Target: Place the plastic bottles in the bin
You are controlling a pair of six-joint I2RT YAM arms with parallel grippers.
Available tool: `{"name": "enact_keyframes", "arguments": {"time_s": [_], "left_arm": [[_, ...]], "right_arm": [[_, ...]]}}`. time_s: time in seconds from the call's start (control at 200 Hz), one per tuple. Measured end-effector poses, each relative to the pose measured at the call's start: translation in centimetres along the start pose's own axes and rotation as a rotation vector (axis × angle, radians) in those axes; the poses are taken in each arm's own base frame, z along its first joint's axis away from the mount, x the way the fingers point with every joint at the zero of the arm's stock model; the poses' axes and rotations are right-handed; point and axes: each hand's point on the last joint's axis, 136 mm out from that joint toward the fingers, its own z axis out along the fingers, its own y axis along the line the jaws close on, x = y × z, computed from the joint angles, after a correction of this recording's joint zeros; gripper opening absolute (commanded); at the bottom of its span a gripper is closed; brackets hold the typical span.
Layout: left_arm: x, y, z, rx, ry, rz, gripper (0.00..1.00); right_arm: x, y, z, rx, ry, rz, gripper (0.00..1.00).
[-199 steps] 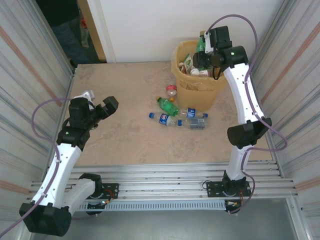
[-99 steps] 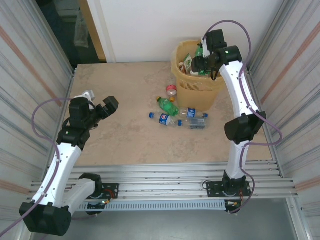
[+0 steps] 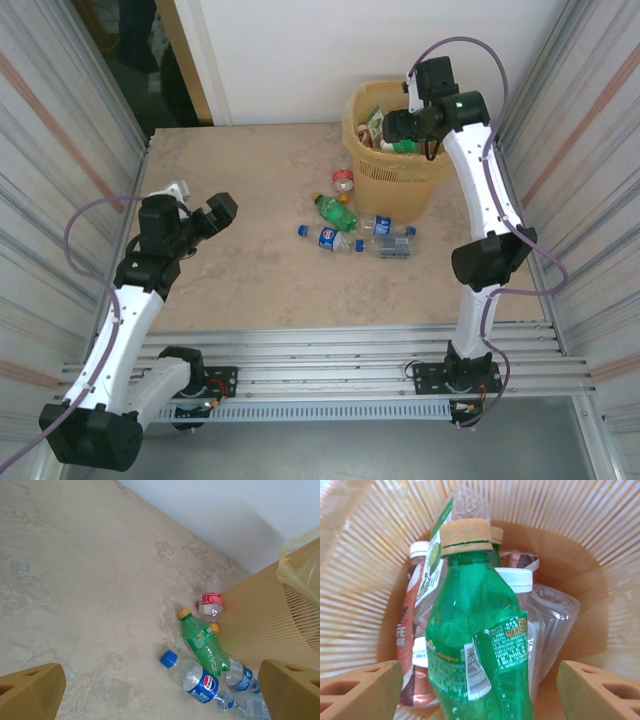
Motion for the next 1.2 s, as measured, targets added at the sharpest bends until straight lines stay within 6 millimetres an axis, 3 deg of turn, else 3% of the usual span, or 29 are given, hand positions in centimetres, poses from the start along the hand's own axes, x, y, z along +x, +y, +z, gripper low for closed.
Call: {"name": "enact_keyframes", "arguments": {"time_s": [0.306,0.406,0.501,0.832,1.022,1.202], "left_arm": [[0.0,0.0,0.0,0.000,-0.001,0.000,0.99],[0.0,0.0,0.0,0.000,-0.001,0.000,0.99],[0.0,0.0,0.0,0.000,-0.001,0.000,0.99],[0.1,0.1,0.3,0.001,0.004,0.000,0.99],[0.9,0.5,1.1,-0.003,0.035,-0.004,0.99],[1.2,0.6,1.4,-0.005,0.048,-0.006,0.99]], "right_arm": [[-1.7,1.4,-8.4,-0.004,-0.163,0.000,0.82],[-0.5,1.8,-10.7,0.008,-0.183,0.015,0.85],[2.0,1.9,-11.9,0.018,-0.175,0.047,0.87],[14.5,-0.5,-10.3,0.070,-0.071,0.312,0.98],[19.5,-0.6,-9.0,0.088,-0.030,0.440,0.99],[24.7,-1.3,-6.6,0.137,0.038,0.568,0.98]]}}
